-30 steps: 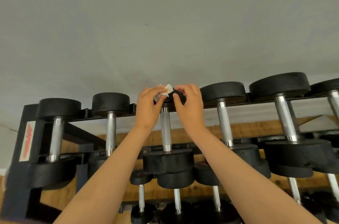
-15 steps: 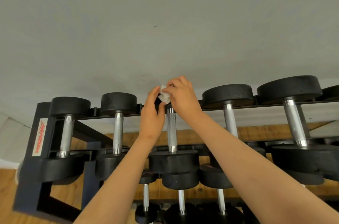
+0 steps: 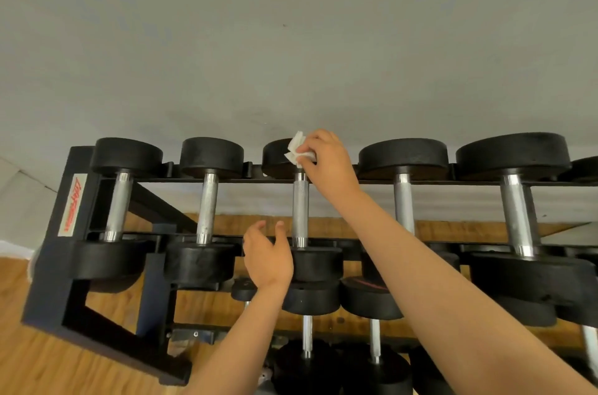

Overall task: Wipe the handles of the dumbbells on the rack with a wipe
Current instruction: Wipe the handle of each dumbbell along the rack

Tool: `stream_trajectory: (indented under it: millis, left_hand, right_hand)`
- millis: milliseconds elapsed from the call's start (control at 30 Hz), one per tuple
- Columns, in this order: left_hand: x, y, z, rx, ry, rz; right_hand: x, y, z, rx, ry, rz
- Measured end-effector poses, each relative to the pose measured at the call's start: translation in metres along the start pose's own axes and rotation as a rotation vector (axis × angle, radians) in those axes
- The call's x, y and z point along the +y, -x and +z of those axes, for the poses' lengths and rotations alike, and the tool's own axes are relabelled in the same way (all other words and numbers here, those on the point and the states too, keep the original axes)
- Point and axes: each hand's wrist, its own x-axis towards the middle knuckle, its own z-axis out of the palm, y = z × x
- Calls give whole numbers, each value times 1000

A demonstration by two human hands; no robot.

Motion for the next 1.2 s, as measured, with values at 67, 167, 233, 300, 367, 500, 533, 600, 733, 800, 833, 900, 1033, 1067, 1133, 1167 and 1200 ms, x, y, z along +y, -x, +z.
stream_trajectory:
  millis: [67,167,233,300,367,500,533,600,733,800,833,900,1033,1067,1133,1167,1200]
  left_hand:
    - [0,-1,1,-1,19,-32]
    - [0,3,0,33,91,4]
    - [1,3,0,35,101,12]
    - [0,2,1,33,108,-1]
    - [-1,2,1,34,117,-4]
    - [0,1,2,45,112,8]
    - [0,1,2,43,107,9]
    - [-1,0,2,36,105,10]
    - [-3,-1,3,15,98,5]
    - [-4,-1,3,10,105,5]
    - [-3,-1,3,6,109,5]
    - [-2,-1,3,-2,109,-1]
    - [-3,-1,2,-6,104,-3]
    - [-2,-1,2,-10,97,-7]
    - [-2,-1,2,-16,90,-6]
    - [-2,0,2,-18,92,0]
    - [-1,0,1,-19,96,6]
  right_hand:
    - [4,5,-1,21,-59,27]
    - [7,-7,-1,26,-179,96]
    - [8,-13,-1,49,-224,117]
    - [11,-8,1,90,-247,127]
    - [16,7,4,132,-289,164]
    - [21,7,1,157,-386,230]
    - [22,1,-1,159,-396,246]
    - [21,-7,-3,164,-415,272]
    - [26,15,3,207,-442,290]
    - [28,27,8,249,-484,317]
    - [29,27,10,268,-500,328]
    - [29,19,10,306,-529,347]
    - [32,13,12,360,-535,360]
    - [33,17,15,374,-530,367]
    - [34,31,21,409,-564,405]
    - [34,35,23,427,-588,422]
    - [34,37,24,443,-601,436]
